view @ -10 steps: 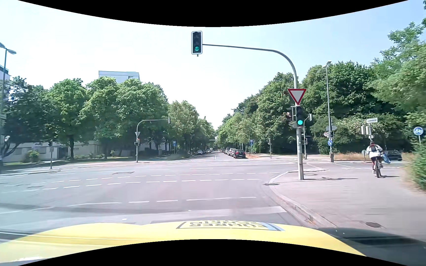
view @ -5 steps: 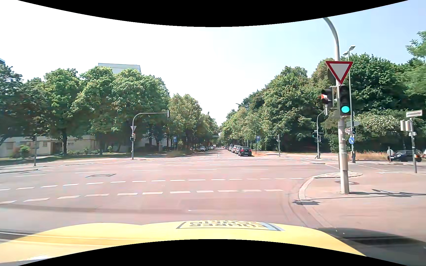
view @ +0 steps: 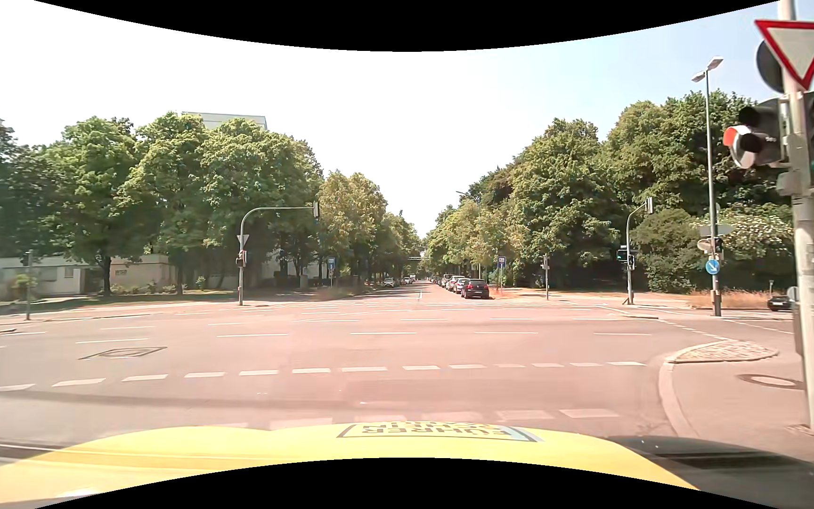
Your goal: Follow the waypoints while adhering to traffic rules and regulations
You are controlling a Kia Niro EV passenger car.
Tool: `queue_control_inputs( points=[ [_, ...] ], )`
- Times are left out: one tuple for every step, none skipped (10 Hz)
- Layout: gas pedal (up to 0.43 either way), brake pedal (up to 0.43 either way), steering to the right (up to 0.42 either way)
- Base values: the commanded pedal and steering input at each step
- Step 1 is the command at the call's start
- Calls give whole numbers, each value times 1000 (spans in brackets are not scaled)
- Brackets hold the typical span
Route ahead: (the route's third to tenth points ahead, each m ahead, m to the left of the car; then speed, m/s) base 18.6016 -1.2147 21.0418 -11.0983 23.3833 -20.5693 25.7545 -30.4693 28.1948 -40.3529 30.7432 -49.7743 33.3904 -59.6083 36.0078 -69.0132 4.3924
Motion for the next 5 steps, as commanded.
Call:
queue_control_inputs(
  points=[
    [0,183,-5],
    [0,171,0],
    [0,165,8],
    [0,159,18],
    [0,152,27]
  ],
)
